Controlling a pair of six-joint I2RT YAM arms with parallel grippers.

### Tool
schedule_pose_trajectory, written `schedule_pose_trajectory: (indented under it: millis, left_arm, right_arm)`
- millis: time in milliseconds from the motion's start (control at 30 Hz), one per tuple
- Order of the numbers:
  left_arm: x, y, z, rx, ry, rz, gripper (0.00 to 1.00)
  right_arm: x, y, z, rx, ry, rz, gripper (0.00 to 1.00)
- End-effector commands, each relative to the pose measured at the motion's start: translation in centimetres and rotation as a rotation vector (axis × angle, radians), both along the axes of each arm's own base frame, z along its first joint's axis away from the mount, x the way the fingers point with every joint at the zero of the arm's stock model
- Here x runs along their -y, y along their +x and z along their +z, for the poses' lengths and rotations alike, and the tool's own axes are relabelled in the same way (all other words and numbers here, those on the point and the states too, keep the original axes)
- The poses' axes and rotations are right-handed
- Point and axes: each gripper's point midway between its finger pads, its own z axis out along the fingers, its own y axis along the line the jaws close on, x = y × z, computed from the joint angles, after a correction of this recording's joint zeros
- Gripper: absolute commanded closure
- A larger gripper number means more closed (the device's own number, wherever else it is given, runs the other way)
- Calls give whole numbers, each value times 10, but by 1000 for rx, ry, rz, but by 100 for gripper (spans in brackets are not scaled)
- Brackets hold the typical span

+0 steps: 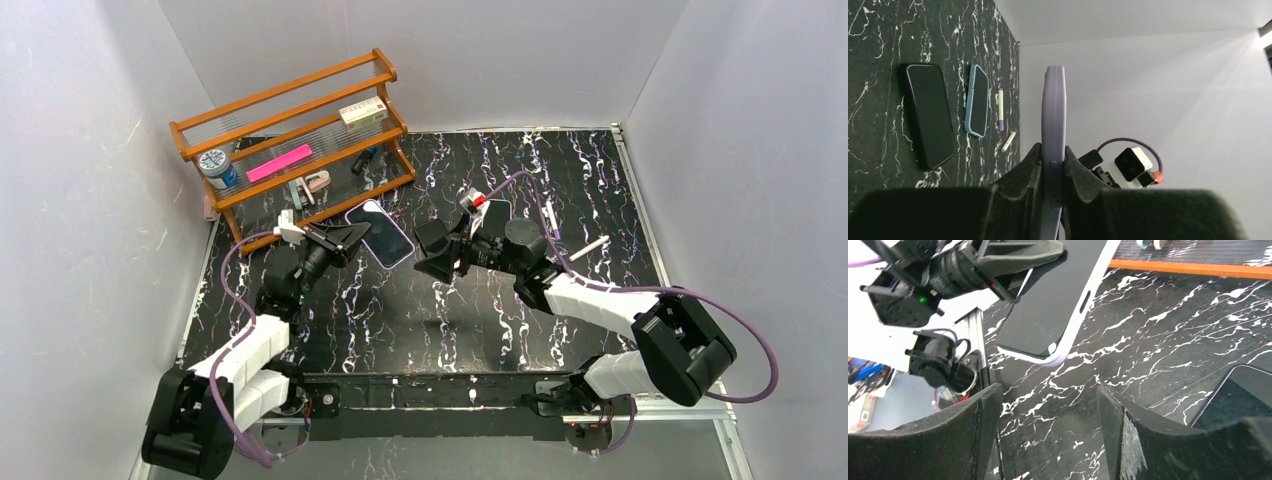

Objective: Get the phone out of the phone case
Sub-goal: Remove the phone case from the phone.

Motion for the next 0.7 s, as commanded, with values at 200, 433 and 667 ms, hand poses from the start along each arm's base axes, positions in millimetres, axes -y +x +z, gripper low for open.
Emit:
schedule_pose_trajectory:
  millis: [200,433,667]
  left_arm:
    - [34,-23,56,265,123,-332,100]
    - [39,-31,58,291,161,-397,100]
    - [40,-35,65,305,155,-412,100]
  right_arm:
    - [-1,-28,14,48,-35,271,23]
    - [-6,-35,24,84,-24,366,27]
    - [-7,-42,29,105,-12,417,40]
